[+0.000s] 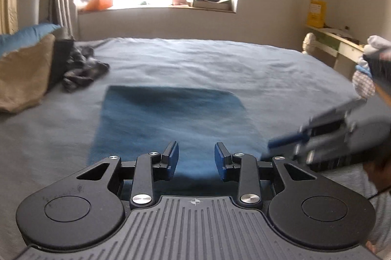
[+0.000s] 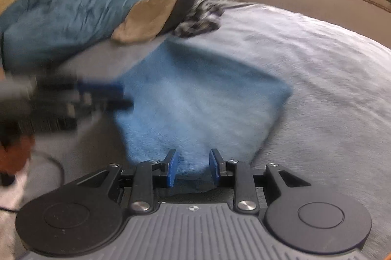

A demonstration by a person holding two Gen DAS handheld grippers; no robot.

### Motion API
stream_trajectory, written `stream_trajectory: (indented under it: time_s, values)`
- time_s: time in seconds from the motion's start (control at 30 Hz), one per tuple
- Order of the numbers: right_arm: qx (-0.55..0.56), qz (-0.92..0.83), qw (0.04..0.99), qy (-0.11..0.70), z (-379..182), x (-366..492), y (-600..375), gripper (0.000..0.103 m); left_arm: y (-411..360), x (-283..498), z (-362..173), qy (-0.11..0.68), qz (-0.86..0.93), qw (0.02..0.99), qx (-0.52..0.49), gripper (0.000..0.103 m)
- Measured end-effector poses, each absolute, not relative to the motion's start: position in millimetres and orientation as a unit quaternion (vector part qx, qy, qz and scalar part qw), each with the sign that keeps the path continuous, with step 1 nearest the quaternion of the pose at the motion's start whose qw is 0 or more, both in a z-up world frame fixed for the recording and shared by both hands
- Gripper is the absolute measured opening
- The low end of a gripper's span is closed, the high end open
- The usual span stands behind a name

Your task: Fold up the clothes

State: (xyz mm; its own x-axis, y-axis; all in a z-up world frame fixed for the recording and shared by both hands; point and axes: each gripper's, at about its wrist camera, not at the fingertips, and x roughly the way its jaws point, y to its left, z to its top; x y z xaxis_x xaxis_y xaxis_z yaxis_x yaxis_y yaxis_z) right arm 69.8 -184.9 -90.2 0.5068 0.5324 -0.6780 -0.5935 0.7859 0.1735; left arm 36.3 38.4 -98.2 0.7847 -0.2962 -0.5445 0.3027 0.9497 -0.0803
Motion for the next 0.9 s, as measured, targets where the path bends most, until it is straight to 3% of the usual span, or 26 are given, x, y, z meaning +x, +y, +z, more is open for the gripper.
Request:
stream_trajectory:
  time_s: [0.33, 0.57, 0.77, 0.9]
  values:
    - [0.02, 0.287, 0.883, 0.37, -71, 111, -210, 0.031, 12, 27, -119, 0.3, -0.202, 0.931, 0.054, 0.033]
    - [-0.021, 0.295, 0.866, 0.404, -122, 113, -181, 0.031, 7, 24, -134, 0.31, -0.208, 0.926, 0.056, 0.033]
    - [-0.02, 0.287, 0.857, 0.427, -107, 119, -178, 0.031, 9, 22, -136, 0.305, -0.209, 0.928, 0.054, 0.033]
    - [-0.028, 0.303, 0.867, 0.395, -81, 104, -179, 0.031, 10, 21, -137, 0.305, -0.21, 0.928, 0.052, 0.033]
